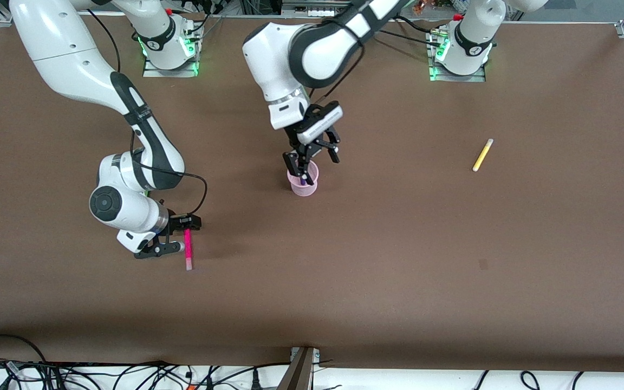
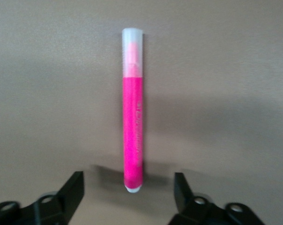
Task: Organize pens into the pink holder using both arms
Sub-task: 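Grasp the pink marker with the right gripper while the left gripper withdraws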
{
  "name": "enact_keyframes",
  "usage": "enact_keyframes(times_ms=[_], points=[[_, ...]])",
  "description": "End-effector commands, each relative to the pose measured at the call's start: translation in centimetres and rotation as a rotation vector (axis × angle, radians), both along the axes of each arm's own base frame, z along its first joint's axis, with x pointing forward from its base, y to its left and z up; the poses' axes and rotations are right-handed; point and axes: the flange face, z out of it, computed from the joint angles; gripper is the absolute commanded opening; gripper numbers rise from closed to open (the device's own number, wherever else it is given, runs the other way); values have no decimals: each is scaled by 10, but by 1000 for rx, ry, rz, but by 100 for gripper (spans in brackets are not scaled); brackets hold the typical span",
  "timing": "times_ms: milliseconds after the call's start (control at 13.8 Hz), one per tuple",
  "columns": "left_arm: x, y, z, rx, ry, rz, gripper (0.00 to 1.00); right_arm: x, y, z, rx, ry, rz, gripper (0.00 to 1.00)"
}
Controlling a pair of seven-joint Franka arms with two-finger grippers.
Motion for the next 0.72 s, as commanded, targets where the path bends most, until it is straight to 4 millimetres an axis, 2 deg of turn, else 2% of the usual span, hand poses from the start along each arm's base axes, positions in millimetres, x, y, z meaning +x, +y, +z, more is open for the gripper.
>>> enact_keyframes(times_ms=[0, 145, 217, 435, 652], points=[[59, 55, 81, -123, 125, -33, 100, 7, 5, 2, 2, -13, 2, 64], [91, 110, 113, -195, 183, -26, 100, 7, 4, 2, 0, -14, 6, 41], [105, 133, 119, -208, 206, -32, 100, 7, 4, 1, 0, -12, 6, 32], [145, 201, 118, -183, 268, -90, 100, 7, -3, -5, -1, -8, 12, 26], [168, 252, 114, -207, 376, -245, 100, 8, -3, -5, 5, -28, 7, 21]])
